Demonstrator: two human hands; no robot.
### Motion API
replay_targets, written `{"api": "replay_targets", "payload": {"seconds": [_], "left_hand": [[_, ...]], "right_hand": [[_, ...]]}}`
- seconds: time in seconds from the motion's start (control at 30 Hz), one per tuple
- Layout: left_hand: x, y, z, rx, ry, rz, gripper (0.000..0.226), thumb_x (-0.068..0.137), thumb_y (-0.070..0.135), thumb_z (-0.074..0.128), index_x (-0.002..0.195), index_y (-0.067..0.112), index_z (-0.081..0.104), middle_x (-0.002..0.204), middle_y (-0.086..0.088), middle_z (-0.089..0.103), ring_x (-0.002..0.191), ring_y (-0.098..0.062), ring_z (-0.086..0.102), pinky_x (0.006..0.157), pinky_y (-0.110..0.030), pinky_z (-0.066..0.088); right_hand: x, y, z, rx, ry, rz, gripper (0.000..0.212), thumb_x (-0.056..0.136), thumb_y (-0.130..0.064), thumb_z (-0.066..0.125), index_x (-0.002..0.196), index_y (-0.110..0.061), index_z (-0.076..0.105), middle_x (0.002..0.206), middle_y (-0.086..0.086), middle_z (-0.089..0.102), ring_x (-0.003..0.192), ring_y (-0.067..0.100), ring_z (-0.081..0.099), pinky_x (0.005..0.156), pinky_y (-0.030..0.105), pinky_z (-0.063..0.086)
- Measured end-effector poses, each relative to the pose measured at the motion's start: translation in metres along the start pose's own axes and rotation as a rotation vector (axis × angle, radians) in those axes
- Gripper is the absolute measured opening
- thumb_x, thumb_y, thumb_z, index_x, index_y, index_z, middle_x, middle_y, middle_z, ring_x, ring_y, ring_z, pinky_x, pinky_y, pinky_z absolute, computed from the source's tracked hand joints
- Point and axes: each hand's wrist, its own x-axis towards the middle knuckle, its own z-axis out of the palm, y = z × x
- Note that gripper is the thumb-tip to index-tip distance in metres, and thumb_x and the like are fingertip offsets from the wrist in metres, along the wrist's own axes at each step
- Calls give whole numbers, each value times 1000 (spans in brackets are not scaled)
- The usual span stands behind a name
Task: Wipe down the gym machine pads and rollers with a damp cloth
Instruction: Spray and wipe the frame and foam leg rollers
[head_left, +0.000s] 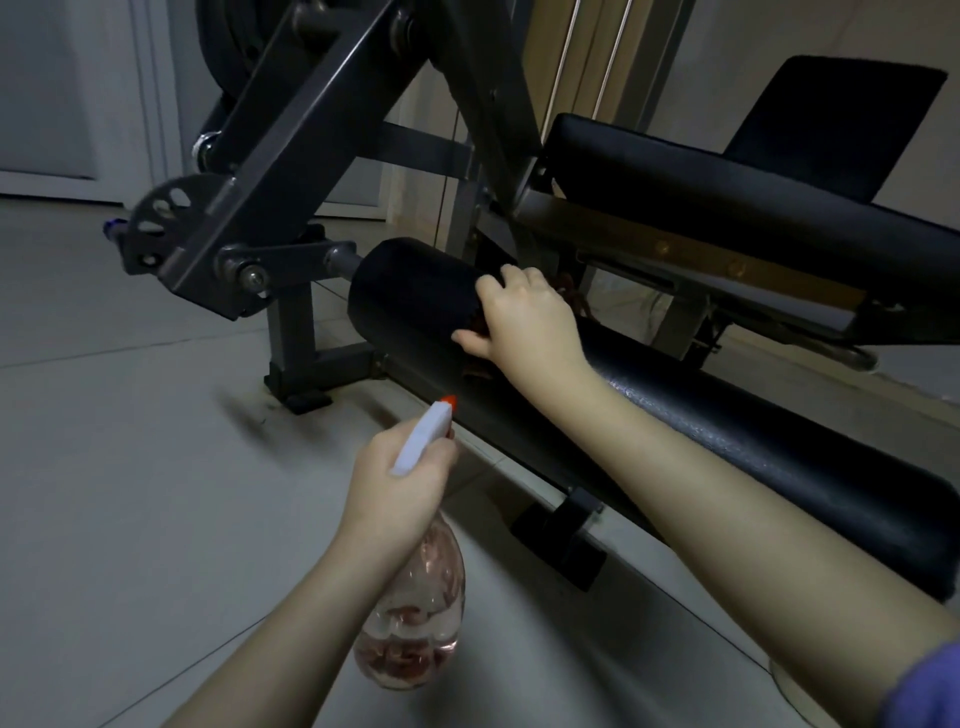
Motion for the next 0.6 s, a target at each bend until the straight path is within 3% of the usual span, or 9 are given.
{"api": "replay_targets", "payload": {"seconds": [0.13,0.23,0.33,0.47,0.6], "left_hand": [[3,-3,-4,-11,14,-5,11,76,34,52,80,25,48,75,-2,49,71,-15,45,68,-32,35],[5,-7,-7,-4,12,-2,21,75,35,49,75,15,55,75,-2,49,69,-16,43,66,-33,34],[8,-15,-9,-2,41,-34,12,81,29,52,78,17,56,75,-5,51,69,-17,45,66,-34,36],[11,-28,-10,-13,62,-76,36,79,28,53,80,-7,57,73,-6,51,64,-18,42,60,-33,32],[11,-37,-12,-23,76,-93,29,87,22,55,73,-3,55,74,-4,46,63,-16,38,58,-29,30]], "right_hand": [[21,-10,5,21,-15,-10,51,88,-48,56,121,-10,50,122,13,52,115,30,48,85,35,45],[37,-19,12,25,-15,-7,51,88,-48,56,121,-10,50,121,14,53,114,31,49,84,36,46],[57,-30,20,17,-25,-10,54,88,-49,56,123,-9,49,121,16,53,113,32,49,84,37,46],[83,-47,30,16,-39,-1,56,88,-48,56,127,-9,47,122,17,52,113,33,49,85,38,46],[102,-59,40,6,-13,20,54,88,-48,56,123,-7,49,119,16,53,110,33,51,81,36,45]]}}
